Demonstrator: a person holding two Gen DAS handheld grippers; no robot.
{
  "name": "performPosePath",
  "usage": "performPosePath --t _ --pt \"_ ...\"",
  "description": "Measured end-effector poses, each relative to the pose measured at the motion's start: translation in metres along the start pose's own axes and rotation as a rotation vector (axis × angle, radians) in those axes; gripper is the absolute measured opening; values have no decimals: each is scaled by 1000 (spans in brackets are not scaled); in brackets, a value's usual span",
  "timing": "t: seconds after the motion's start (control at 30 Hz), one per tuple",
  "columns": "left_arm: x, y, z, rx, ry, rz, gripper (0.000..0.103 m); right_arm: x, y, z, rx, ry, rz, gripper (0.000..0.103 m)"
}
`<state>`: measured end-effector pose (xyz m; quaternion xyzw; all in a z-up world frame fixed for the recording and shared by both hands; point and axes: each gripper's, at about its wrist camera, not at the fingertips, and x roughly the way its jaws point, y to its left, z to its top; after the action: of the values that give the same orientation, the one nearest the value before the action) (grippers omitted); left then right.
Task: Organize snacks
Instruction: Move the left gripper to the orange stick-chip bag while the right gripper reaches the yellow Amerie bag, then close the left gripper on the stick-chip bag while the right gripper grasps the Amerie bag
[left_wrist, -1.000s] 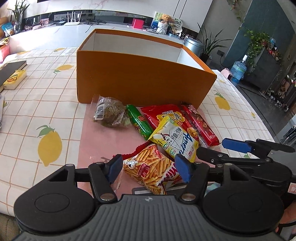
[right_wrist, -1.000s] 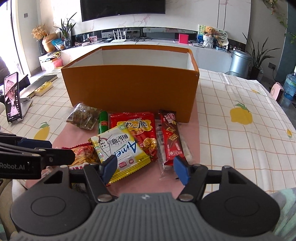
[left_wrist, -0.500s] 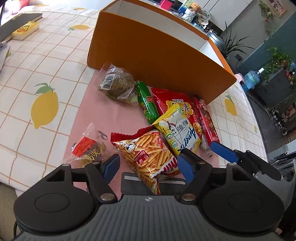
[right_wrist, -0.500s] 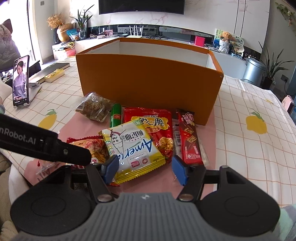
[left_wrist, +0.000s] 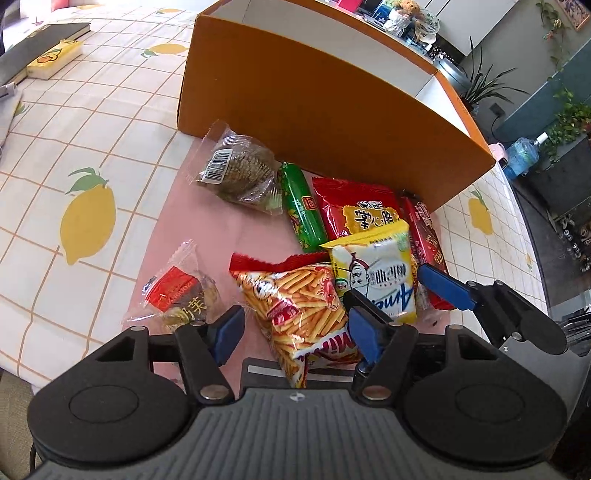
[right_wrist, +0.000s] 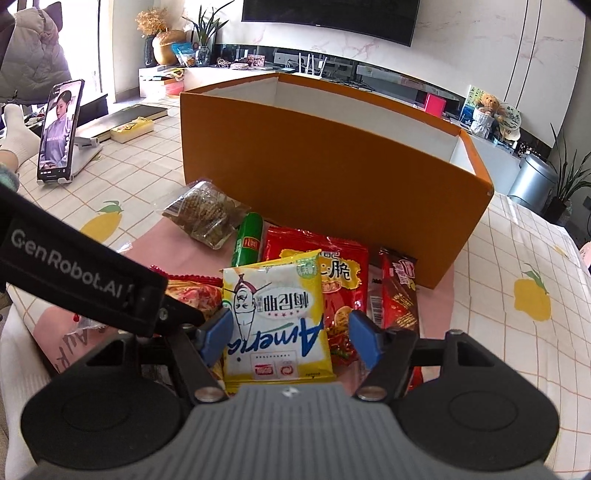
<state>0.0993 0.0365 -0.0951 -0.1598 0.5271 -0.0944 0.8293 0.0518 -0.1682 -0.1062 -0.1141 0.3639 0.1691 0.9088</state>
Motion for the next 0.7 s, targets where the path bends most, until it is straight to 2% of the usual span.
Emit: performPosePath --t 0.1,0.17,0.33,0.43,0.5,0.6,0.67,0.7 --pt "5 0 0 -5 6 16 77 1 1 -3 -3 10 13 67" --pt "10 3 -2 -26 23 15 83 1 4 -4 -18 17 7 66" --pt "11 8 -2 -41 21 2 82 3 10 -7 -41 32 -11 62" --pt "11 7 -3 -34 14 -2 77 4 15 -8 -65 36 -54 70" --pt "10 6 -4 -25 11 -6 72 4 16 -8 -68 35 -53 70" --pt "9 4 -4 -12 8 -22 63 4 15 -9 -68 39 -52 64" --pt "9 3 -4 -7 6 -28 58 5 16 -9 -65 41 -61 52" --pt "8 2 -4 -5 6 -29 57 4 16 -9 -60 38 -61 51"
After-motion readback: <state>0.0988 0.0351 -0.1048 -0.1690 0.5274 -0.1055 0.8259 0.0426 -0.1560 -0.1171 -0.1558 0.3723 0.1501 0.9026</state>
